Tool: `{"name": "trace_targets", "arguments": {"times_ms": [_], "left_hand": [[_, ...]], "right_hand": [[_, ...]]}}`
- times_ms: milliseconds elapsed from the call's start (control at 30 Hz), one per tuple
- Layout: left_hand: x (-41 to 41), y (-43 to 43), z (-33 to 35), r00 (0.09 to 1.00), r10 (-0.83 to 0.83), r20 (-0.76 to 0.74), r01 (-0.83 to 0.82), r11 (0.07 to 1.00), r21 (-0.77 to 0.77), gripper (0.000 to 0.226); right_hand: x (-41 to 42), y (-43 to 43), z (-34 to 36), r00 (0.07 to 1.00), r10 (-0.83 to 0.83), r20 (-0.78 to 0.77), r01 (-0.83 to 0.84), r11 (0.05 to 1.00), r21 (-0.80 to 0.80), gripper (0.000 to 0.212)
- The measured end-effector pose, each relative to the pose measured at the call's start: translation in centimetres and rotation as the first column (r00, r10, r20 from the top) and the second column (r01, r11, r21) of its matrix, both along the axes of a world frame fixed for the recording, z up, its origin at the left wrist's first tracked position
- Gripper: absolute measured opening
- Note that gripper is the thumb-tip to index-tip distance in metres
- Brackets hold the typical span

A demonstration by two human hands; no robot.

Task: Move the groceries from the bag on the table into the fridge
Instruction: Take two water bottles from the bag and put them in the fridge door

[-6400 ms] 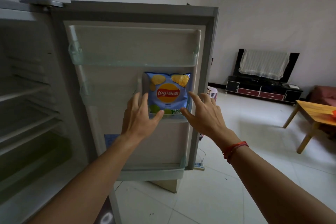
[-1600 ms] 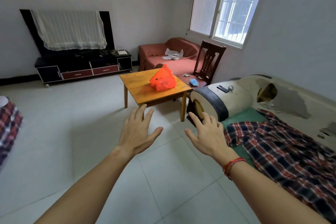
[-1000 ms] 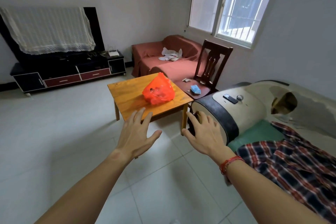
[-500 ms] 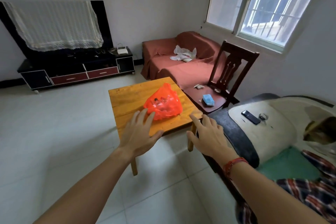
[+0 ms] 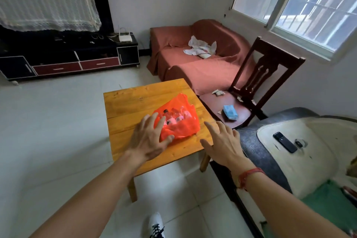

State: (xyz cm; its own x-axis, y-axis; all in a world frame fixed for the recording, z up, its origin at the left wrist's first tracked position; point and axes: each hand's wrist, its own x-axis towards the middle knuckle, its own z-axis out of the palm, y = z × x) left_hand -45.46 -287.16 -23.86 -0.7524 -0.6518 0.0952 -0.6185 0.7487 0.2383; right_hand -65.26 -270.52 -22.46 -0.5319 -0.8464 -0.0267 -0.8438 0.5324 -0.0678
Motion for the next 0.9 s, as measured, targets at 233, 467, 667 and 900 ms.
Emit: {"name": "trace_targets", "arguments": {"times_ms": [233,467,667,900], "left_hand": [[-4.8,-9.4,-3.0,0.998,0.003,0.056,-0.008,0.995,0.101,0.091],[-7.6,-14.8,-5.5,0.994,0.035,0.104,-0.056,0.976,0.212,0.082],[-9.6,-17.7,-7.3,0.987,0.098,0.129,-0.128,0.959,0.253,0.081],[-12.8,-19.3,-9.7,0.979,0.151,0.139,-0.189,0.926,0.327,0.077]], "right_hand": [[-4.2,-10.6,-1.8,0.999,0.006,0.041,-0.009,0.997,0.082,0.07],[-6.7,-17.6,-4.4,0.985,0.035,0.169,-0.061,0.988,0.145,0.072],[-9.0,-22.1,-6.3,0.969,0.075,0.236,-0.117,0.979,0.17,0.071],[-11.7,-26.2,-8.6,0.952,0.104,0.287,-0.165,0.967,0.194,0.073]]}}
